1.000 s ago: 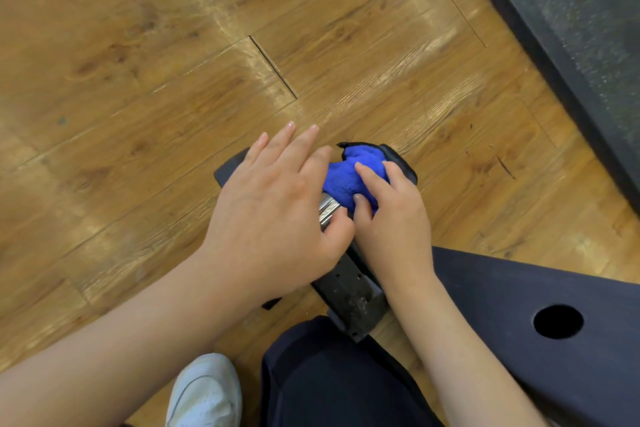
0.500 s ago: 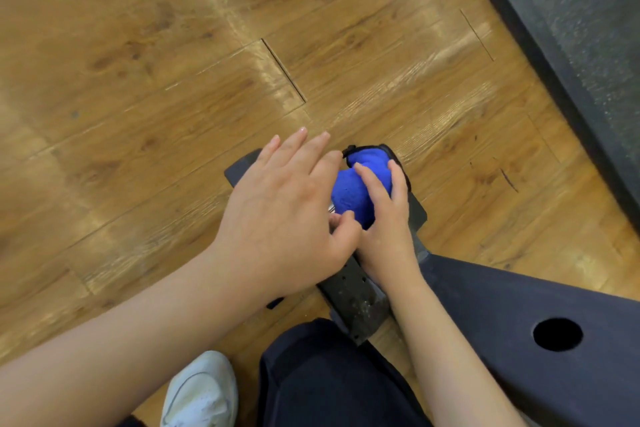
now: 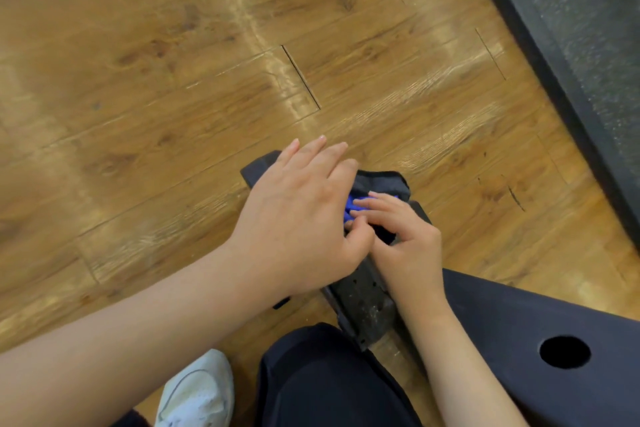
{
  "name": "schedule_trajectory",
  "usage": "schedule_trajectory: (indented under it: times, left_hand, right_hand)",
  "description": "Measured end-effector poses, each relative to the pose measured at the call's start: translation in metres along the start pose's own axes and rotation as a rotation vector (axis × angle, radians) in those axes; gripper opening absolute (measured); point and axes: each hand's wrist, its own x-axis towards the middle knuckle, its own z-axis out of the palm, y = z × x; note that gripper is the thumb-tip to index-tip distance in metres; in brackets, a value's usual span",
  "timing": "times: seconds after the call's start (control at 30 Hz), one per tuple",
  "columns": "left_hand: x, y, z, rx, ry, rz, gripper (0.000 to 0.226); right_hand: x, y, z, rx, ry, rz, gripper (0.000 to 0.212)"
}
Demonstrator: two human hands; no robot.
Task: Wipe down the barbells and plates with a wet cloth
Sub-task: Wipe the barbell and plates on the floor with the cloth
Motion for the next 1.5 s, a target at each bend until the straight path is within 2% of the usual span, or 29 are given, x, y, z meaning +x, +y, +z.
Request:
schedule_trajectory:
  times: [0.1, 0.17, 0.27, 0.43, 0.57, 0.67, 0.7, 0.8, 0.9, 0.97, 1.07, 1.23, 1.3, 1.43, 1.5]
  left_hand:
    - [0.000, 0.000, 0.001, -0.011, 0.007, 0.000, 0.061]
    - [0.000, 0.001, 0.002, -0.008, 0.010, -0.004, 0.060]
    - [0.000, 0.001, 0.002, -0.016, 0.006, -0.002, 0.060]
    - [0.000, 0.001, 0.000, -0.034, 0.006, 0.001, 0.064]
    - [0.000, 0.000, 0.001, -0.040, 0.004, 0.001, 0.067]
    - [0.000, 0.000, -0.001, -0.048, 0.006, 0.010, 0.073]
    - [0.000, 0.000, -0.002, -0.052, 0.006, 0.012, 0.075]
    - [0.000, -0.001, 0.000, -0.057, 0.012, 0.020, 0.077]
    - [0.000, -0.001, 0.000, -0.078, 0.017, 0.021, 0.072]
    - [0.000, -0.002, 0.000, -0.119, 0.009, 0.022, 0.068]
    - [-0.002, -0.005, -0.003, -0.213, 0.071, 0.057, 0.065]
    - [-0.013, -0.023, -0.002, -0.316, 0.242, 0.038, 0.062]
    - [-0.019, -0.028, -0.002, -0.300, 0.265, 0.030, 0.059]
    - [-0.033, -0.040, -0.003, -0.333, 0.311, -0.032, 0.058]
    - [-0.042, -0.049, -0.001, -0.331, 0.326, -0.073, 0.052]
  right_hand:
    - [0.003, 0.003, 0.003, -0.109, 0.006, 0.084, 0.040]
    - [0.005, 0.006, 0.003, -0.185, -0.052, 0.135, 0.054]
    - [0.004, 0.004, 0.003, -0.283, -0.159, 0.136, 0.044]
    - [0.008, -0.005, -0.004, -0.342, -0.149, 0.139, 0.038]
    - [0.016, -0.008, -0.008, -0.547, -0.316, 0.140, 0.071]
    - [0.019, -0.007, -0.004, -0.718, -0.459, 0.098, 0.068]
    - [0.019, -0.005, -0.004, -0.719, -0.423, 0.095, 0.062]
    - [0.019, -0.008, -0.005, -0.597, -0.145, 0.101, 0.035]
    - [0.026, -0.018, -0.007, -0.649, 0.028, 0.029, 0.015]
    - [0.030, -0.027, -0.010, -0.610, 0.018, -0.022, 0.010]
    - [0.034, -0.045, -0.022, -0.389, 0.018, -0.076, 0.010]
    - [0.040, -0.066, -0.035, -0.188, 0.034, -0.031, 0.011]
    - [0.039, -0.076, -0.034, -0.204, 0.057, -0.091, 0.011]
    - [0.016, -0.095, -0.014, -0.363, 0.084, -0.381, 0.023]
    - [0.000, -0.096, -0.005, -0.386, 0.062, -0.464, 0.028]
